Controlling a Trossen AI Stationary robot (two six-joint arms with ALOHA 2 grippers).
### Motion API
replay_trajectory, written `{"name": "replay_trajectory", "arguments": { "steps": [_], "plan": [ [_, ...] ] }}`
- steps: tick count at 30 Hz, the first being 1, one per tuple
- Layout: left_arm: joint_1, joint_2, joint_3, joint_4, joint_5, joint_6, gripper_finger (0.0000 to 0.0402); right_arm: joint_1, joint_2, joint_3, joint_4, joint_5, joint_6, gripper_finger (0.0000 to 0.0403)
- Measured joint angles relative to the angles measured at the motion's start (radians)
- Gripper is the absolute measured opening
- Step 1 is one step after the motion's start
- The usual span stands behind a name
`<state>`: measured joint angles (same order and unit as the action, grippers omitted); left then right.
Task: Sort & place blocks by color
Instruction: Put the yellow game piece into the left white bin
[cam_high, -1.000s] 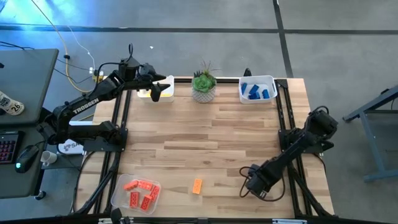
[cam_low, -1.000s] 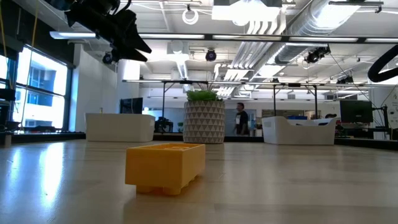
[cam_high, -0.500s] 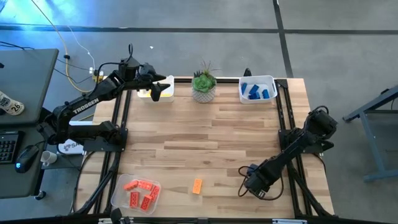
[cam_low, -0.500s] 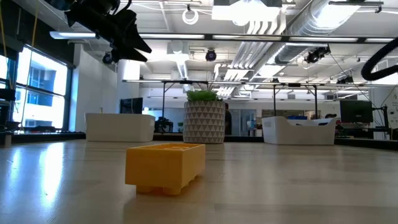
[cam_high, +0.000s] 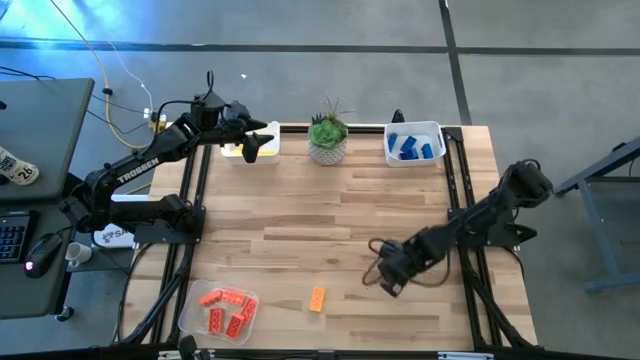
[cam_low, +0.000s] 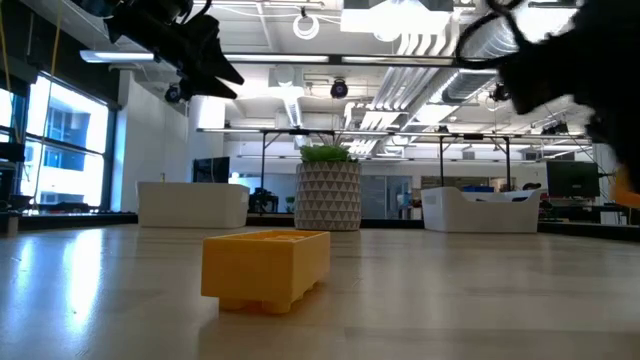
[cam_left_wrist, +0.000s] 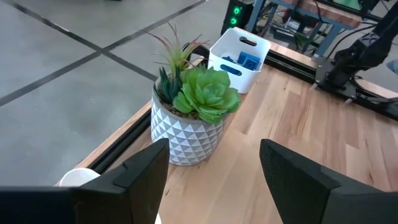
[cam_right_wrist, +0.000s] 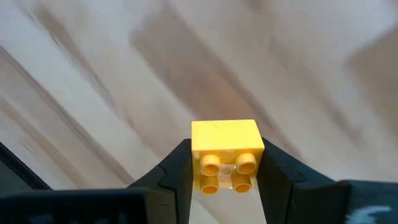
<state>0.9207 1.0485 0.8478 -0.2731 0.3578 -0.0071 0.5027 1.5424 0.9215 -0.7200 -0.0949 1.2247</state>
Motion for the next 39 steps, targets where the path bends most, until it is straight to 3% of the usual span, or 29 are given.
{"name": "replay_trajectory", "arguments": {
  "steps": [10,22,30,39],
  "plan": [
    [-0.016,0.0,0.0,0.0,0.028,0.0,0.0239,-0.301,-0.076,0.0,0.196,0.062,-0.284,0.0111],
    [-0.053,0.0,0.0,0.0,0.024,0.019,0.0239,-0.62,-0.078,-0.001,0.771,-0.002,-0.477,0.0111],
    [-0.072,0.0,0.0,0.001,0.024,0.017,0.0239,-0.733,-0.078,-0.001,1.04,-0.031,-0.521,0.0111],
    [-0.118,0.0,0.0,0.128,0.072,-0.122,0.0239,-0.787,-0.078,0.025,1.199,-0.101,-0.57,0.0111]
  ]
}}
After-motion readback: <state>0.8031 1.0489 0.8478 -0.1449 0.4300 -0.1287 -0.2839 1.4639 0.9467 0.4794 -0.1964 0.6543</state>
